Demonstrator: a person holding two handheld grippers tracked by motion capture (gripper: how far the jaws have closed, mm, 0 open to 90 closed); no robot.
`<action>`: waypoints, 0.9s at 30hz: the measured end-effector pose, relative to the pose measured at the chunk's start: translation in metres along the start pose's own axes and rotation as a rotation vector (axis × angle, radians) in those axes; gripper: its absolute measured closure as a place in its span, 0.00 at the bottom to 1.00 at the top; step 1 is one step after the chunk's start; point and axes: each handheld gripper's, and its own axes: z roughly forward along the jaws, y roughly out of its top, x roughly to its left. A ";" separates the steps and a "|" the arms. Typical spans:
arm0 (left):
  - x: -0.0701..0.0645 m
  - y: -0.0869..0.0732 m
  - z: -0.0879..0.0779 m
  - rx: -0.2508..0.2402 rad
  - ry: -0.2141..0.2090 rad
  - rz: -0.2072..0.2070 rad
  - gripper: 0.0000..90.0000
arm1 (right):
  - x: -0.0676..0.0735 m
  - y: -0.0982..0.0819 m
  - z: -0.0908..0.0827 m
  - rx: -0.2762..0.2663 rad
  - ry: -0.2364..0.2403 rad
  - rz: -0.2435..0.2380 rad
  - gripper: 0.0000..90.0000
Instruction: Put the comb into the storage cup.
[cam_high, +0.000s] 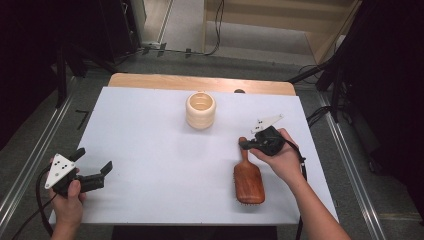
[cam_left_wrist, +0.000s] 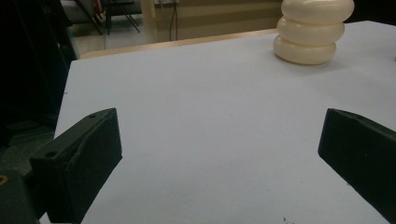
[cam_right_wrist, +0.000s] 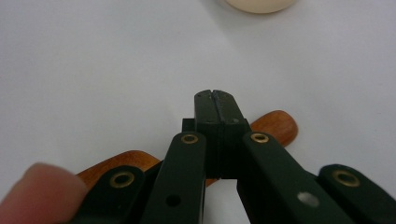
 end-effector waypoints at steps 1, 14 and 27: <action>0.000 0.000 0.000 0.001 0.000 0.000 0.00 | 0.000 0.001 0.002 0.012 -0.006 -0.008 0.98; 0.000 0.000 0.000 0.000 -0.003 0.002 0.00 | -0.013 0.016 0.033 0.138 -0.039 -0.017 0.98; 0.000 0.000 0.000 0.000 -0.005 0.006 0.00 | -0.023 0.025 0.056 0.244 -0.102 -0.031 0.98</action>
